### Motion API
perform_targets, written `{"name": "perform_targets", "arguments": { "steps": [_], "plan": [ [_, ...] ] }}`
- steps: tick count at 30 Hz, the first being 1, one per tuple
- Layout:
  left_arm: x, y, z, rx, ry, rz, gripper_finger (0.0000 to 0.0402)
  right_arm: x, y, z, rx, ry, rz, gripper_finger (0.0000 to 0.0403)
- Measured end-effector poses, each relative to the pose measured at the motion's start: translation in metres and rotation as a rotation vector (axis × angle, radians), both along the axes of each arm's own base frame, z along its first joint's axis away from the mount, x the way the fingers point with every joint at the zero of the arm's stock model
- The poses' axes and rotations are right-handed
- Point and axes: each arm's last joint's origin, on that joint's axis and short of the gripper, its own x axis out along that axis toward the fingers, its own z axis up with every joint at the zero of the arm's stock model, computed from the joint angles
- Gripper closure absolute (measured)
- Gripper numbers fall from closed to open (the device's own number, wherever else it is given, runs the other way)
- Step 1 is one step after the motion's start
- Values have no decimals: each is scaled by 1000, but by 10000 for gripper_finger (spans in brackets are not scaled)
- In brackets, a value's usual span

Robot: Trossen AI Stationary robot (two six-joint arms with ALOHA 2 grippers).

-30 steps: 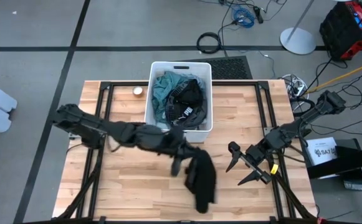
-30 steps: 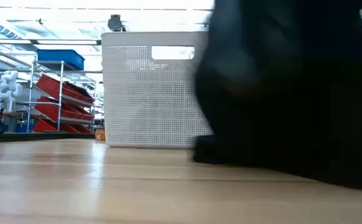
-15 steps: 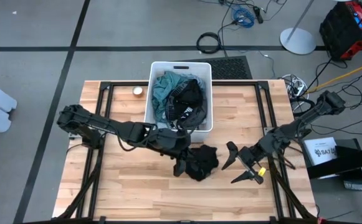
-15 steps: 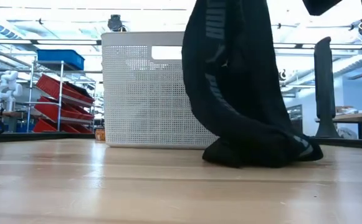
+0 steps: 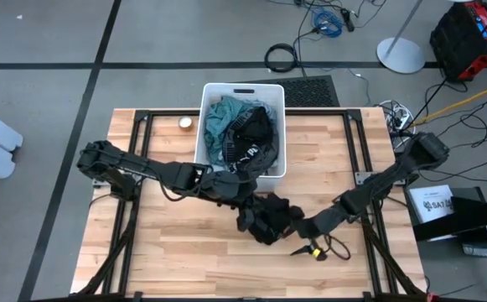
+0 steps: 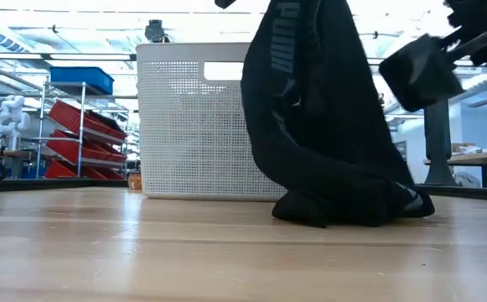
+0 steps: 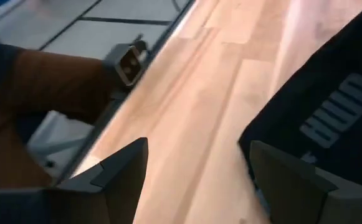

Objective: Sort clothes
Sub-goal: Put the black boxer into the white laundry bin

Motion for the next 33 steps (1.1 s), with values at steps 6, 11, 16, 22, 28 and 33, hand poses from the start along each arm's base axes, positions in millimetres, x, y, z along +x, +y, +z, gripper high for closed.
{"name": "perform_targets", "arguments": {
  "steps": [6,11,16,22,28,33],
  "plan": [
    [-1,1,-1,9,14,11,388,11,2,-21,-121,-22,-97,133],
    [-1,1,-1,9,14,11,388,16,-1,-42,-191,32,-158,133],
    [-1,1,-1,10,14,10,388,18,-3,-57,-238,76,-185,133],
    [-1,0,-1,10,15,9,388,20,-5,-71,-275,106,-238,137],
    [-1,0,-1,10,15,9,388,20,-5,-71,-274,108,-240,209],
    [-1,0,-1,9,15,9,388,20,-5,-64,-258,91,-239,323]
  ]
}}
